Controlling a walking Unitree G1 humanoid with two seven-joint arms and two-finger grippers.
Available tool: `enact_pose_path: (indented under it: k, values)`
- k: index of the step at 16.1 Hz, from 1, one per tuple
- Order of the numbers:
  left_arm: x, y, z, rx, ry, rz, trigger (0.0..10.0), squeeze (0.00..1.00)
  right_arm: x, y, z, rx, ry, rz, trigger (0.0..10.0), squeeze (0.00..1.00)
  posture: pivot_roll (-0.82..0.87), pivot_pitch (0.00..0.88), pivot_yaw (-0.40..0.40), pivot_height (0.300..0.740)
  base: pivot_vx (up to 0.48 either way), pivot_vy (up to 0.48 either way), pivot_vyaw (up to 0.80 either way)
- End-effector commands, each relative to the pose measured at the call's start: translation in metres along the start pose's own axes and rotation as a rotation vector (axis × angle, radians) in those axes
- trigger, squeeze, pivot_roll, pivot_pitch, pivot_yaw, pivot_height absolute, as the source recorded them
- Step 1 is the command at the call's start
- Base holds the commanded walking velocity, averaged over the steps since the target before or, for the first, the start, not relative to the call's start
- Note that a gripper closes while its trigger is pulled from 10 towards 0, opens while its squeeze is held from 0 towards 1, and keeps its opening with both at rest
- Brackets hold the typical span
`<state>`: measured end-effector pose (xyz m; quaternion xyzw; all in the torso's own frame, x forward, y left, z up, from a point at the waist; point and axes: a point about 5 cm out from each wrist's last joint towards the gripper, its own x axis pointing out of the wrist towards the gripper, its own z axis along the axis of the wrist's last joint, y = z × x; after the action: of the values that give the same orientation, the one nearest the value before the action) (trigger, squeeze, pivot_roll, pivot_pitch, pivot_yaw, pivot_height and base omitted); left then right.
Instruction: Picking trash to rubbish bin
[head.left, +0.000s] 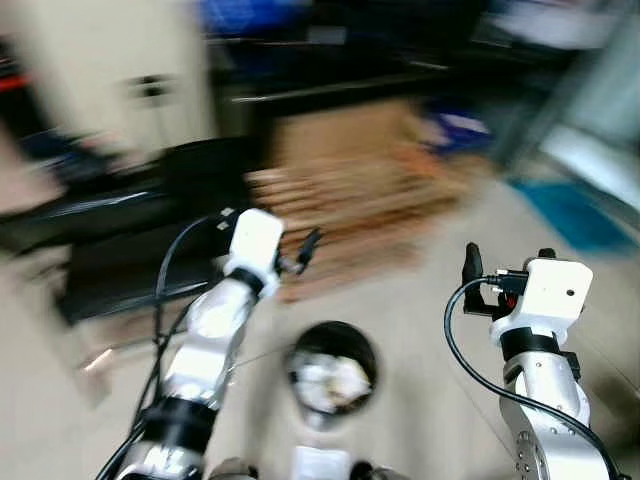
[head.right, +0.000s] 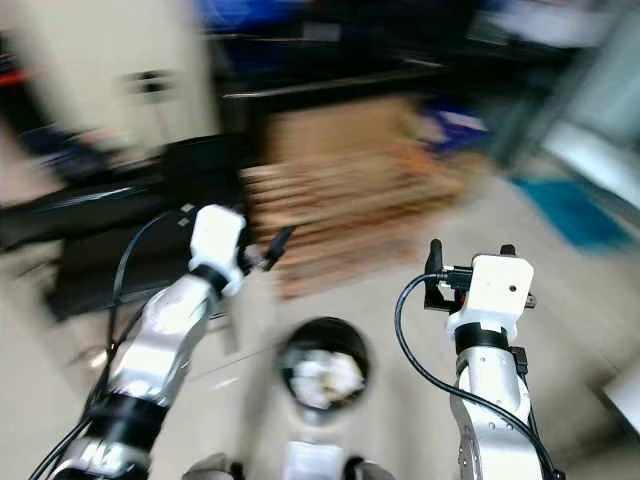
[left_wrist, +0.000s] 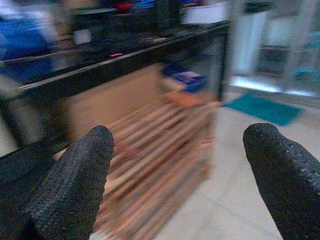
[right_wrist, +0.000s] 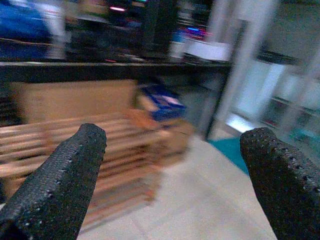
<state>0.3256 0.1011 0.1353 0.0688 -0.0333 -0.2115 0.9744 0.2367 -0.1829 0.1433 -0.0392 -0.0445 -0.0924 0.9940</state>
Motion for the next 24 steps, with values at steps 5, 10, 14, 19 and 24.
enact_pose_path:
  k: [5, 10, 14, 19, 24]
  values:
    - [0.010, -0.011, 0.010, -0.024, -0.009, -0.026, 10.0, 0.00, -0.002, -0.012, 0.005, -0.015, -0.005, -0.041, 10.0, 0.00, 0.14, 0.047, -0.044, 0.740, 0.000, 0.000, -0.80]
    - [0.015, -0.015, 0.011, -0.061, -0.002, -0.024, 10.0, 0.00, -0.001, -0.010, 0.006, -0.023, 0.000, -0.027, 10.0, 0.00, 0.13, 0.045, -0.050, 0.740, 0.000, 0.000, -0.80]
    - [0.016, -0.018, 0.010, -0.080, 0.003, -0.028, 10.0, 0.00, -0.001, -0.010, 0.007, -0.028, 0.003, -0.023, 10.0, 0.00, 0.13, 0.045, -0.053, 0.740, 0.000, 0.000, -0.80]
    - [0.016, -0.020, 0.010, -0.071, 0.005, -0.042, 10.0, 0.00, -0.002, -0.010, 0.007, -0.026, 0.004, -0.024, 10.0, 0.00, 0.12, 0.049, -0.051, 0.740, 0.000, 0.000, -0.73]
    - [0.016, -0.017, 0.008, -0.052, 0.014, -0.033, 10.0, 0.00, -0.001, -0.005, 0.007, -0.018, 0.001, -0.008, 10.0, 0.00, 0.13, 0.054, -0.048, 0.740, 0.000, -0.127, 0.00]
